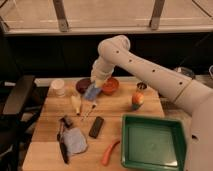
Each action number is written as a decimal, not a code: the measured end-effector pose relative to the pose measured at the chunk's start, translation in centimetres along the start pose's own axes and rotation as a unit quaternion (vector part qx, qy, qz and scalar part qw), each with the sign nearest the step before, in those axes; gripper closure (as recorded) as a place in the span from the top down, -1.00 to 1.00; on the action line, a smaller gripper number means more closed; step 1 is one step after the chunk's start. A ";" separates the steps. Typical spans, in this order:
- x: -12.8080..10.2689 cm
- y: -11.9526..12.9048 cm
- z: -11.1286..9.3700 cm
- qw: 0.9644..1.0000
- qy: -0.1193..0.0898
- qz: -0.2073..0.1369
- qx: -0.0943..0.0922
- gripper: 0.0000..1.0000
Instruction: Place sponge in paper cup
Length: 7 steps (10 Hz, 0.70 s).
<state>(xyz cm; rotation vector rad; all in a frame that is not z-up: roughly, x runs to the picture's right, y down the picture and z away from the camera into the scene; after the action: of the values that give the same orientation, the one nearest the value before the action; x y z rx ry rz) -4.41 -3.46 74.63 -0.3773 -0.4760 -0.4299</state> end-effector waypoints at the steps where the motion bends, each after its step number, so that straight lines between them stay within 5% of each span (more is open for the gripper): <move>1: -0.1 0.0 0.0 1.000 -0.001 -0.001 0.000 -1.00; 5: 0.0 0.0 0.1 1.000 0.002 -0.002 -0.002 -1.00; 7: -0.1 -2.0 -0.1 0.999 0.012 -0.028 0.012 -1.00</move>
<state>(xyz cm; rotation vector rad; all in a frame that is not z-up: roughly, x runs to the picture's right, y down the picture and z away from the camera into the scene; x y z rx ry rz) -5.40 -5.12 74.96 -0.3351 -0.4684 -0.4826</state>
